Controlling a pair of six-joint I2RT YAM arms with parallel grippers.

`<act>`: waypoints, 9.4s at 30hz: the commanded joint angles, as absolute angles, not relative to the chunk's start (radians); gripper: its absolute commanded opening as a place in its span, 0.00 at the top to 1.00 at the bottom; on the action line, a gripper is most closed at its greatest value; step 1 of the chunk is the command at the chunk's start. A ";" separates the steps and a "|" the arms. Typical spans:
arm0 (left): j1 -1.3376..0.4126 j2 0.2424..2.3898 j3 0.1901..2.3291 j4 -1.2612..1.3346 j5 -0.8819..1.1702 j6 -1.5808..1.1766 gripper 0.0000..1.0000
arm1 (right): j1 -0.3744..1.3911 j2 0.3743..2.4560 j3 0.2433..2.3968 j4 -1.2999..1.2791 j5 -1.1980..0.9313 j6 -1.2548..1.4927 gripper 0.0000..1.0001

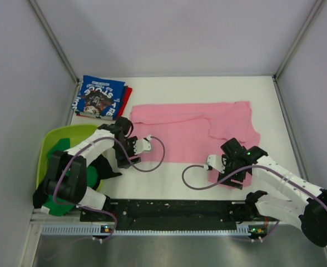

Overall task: Fold and stack the t-shirts
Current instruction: Grap the side of the flattened tshirt closest away from the robot with both arms, then fold the other side of the tshirt into a rectangle, then rotate the tshirt 90 degrees, then grab the bottom of the folded rectangular tshirt with both arms, then fold the folded rectangular tshirt in 1/3 of the way

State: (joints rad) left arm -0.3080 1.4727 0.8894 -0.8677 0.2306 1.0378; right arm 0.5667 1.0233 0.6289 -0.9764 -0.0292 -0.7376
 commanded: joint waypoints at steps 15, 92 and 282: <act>-0.301 1.514 0.882 -0.719 0.258 0.950 1.00 | 0.597 1.150 0.532 -0.845 -0.023 -0.900 1.00; -0.192 1.876 1.583 -0.781 -0.005 0.663 0.59 | 0.021 1.826 1.520 -0.268 0.110 -0.064 0.55; -0.430 1.774 1.477 -0.747 0.380 0.686 1.00 | 0.420 1.474 0.912 -0.031 -0.414 -0.765 1.00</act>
